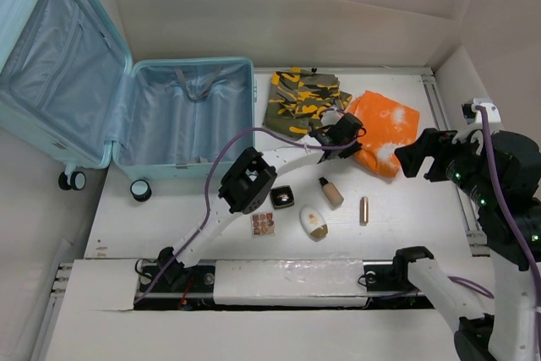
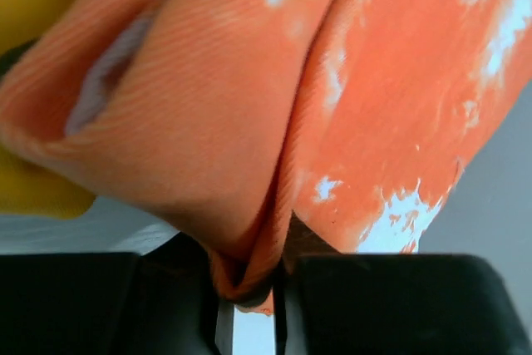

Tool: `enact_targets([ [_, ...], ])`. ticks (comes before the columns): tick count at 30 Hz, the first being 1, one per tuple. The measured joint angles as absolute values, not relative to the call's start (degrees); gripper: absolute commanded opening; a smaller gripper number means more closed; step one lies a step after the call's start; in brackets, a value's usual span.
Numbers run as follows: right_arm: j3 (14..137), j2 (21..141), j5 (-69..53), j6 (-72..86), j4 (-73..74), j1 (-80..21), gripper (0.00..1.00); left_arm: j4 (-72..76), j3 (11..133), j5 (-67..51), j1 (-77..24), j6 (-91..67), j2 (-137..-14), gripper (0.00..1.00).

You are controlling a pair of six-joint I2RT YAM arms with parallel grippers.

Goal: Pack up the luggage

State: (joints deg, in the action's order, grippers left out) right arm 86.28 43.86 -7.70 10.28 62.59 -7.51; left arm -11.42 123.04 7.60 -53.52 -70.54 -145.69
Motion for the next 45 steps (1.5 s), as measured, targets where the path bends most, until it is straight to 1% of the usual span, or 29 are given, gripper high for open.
enact_targets([
  [1, 86.0, 43.5, -7.9, 10.3, 62.6, -7.6, 0.85, -11.1, 123.0, 7.6, -53.5, -70.4, -145.7, 0.00],
  [7, 85.8, 43.2, -8.6, 10.3, 62.6, -7.8, 0.85, -9.6, 122.5, 7.6, -53.6, -67.3, -144.9, 0.00],
  [13, 88.4, 44.4, -6.8, 10.3, 62.5, -9.5, 0.85, -8.4, 120.5, 6.0, -53.7, -61.2, -139.8, 0.00],
  [17, 89.8, 44.9, -4.9, 10.3, 62.3, -10.0, 0.85, -7.8, 122.2, 2.0, -53.1, -57.5, -135.4, 0.00],
  [21, 90.7, 45.8, -4.0, 10.3, 61.9, -10.2, 0.85, -5.4, 123.5, -5.5, -50.2, -56.0, -131.1, 0.00],
  [28, 90.7, 47.2, -3.4, 10.3, 60.6, -10.2, 0.85, -2.8, 123.8, -20.4, -37.8, -57.7, -125.7, 0.00],
  [35, 90.0, 47.4, -3.6, 10.3, 58.3, -10.2, 0.85, -1.0, 124.8, -31.6, -17.4, -61.3, -123.9, 0.00],
  [40, 90.0, 48.3, -4.1, 10.3, 57.2, -10.2, 0.85, 2.6, 125.6, -36.7, -3.5, -68.2, -124.2, 0.00],
  [45, 89.9, 49.9, -5.4, 10.3, 55.7, -10.2, 0.84, 7.1, 129.3, -38.8, 4.5, -72.8, -125.4, 0.00],
])
